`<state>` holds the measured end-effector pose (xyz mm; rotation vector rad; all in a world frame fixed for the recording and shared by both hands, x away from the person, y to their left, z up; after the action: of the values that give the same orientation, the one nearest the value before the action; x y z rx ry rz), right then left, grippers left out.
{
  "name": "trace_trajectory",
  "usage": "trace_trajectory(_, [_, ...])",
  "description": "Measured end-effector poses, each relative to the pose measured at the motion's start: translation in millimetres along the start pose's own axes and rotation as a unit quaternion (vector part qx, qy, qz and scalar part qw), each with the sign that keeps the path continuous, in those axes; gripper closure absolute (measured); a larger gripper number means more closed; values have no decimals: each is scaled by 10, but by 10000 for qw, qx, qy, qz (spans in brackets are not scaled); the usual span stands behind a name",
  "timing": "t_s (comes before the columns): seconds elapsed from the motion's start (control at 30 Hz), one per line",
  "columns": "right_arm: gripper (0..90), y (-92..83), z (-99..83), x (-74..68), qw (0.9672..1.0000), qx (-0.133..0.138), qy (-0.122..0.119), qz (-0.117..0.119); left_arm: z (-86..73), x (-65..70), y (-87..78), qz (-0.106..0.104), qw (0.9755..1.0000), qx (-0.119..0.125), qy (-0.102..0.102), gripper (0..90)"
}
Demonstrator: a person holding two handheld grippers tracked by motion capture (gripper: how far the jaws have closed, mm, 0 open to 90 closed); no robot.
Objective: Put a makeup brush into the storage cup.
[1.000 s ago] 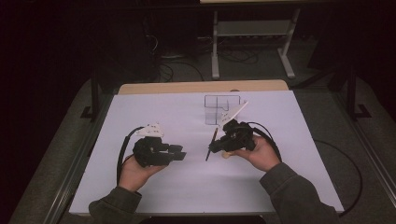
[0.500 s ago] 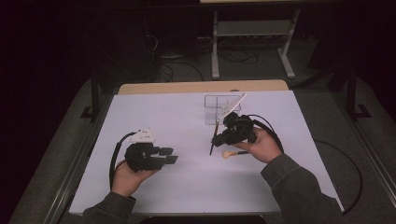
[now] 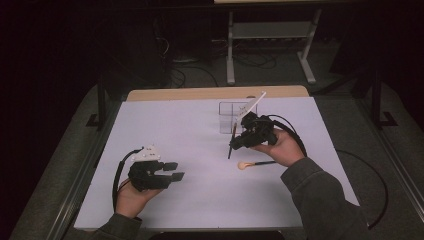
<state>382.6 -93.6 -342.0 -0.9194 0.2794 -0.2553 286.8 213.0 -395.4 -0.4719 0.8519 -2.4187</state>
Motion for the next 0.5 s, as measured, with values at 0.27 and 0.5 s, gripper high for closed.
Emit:
trace_trajectory(0.27, [831, -118, 36, 73, 9999, 16, 47, -111, -57, 7, 6, 86, 9999, -64, 10, 509])
trace_trajectory(0.5, [831, -164, 99, 137, 9998, -32, -13, -186, -73, -13, -16, 129, 9999, -38, 17, 489])
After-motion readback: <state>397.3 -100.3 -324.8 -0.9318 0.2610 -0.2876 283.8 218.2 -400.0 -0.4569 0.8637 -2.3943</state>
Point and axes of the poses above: each handheld gripper's, and its own axes: y roughly forward along the jaws, z roughly out of its top, x roughly to its right, the point moved 2 cm from there along y, roughly forward along the jaws, and after that the axes turned 3 degrees about -x, right-handed, at the moved point
